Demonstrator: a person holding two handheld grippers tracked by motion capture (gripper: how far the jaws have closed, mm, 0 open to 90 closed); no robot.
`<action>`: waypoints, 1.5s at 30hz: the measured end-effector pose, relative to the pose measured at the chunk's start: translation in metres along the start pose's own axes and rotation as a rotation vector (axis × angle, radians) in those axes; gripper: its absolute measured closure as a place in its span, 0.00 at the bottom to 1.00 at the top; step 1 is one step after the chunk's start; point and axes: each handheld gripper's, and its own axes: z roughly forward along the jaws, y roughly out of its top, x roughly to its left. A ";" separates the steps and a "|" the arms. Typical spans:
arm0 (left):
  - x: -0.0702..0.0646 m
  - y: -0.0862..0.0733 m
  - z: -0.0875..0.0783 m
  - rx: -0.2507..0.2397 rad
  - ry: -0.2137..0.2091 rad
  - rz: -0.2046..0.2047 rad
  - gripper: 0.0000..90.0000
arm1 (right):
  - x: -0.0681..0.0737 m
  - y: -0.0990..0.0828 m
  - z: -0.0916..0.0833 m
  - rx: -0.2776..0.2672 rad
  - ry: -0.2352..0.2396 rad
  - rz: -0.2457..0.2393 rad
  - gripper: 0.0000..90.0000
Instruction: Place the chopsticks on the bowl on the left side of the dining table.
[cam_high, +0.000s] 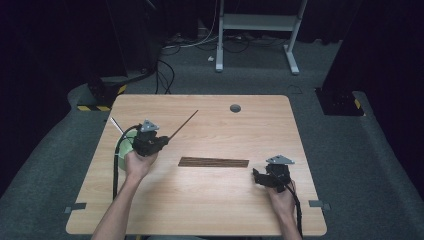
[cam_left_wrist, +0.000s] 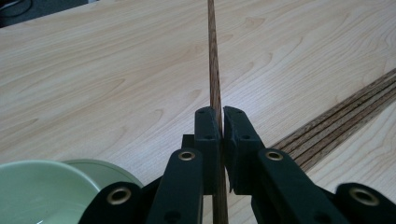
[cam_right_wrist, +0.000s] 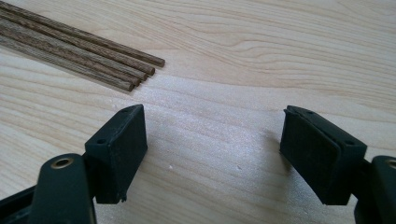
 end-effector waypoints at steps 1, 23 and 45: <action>0.000 0.000 -0.001 -0.010 -0.004 -0.006 0.93 | 0.000 0.000 0.000 0.000 0.000 0.000 0.25; 0.017 -0.011 -0.028 -0.020 0.046 -0.007 0.93 | 0.000 0.000 0.000 0.000 -0.002 0.002 0.25; 0.041 -0.030 -0.053 -0.023 0.099 -0.032 0.93 | 0.000 0.000 0.000 0.001 -0.002 0.003 0.25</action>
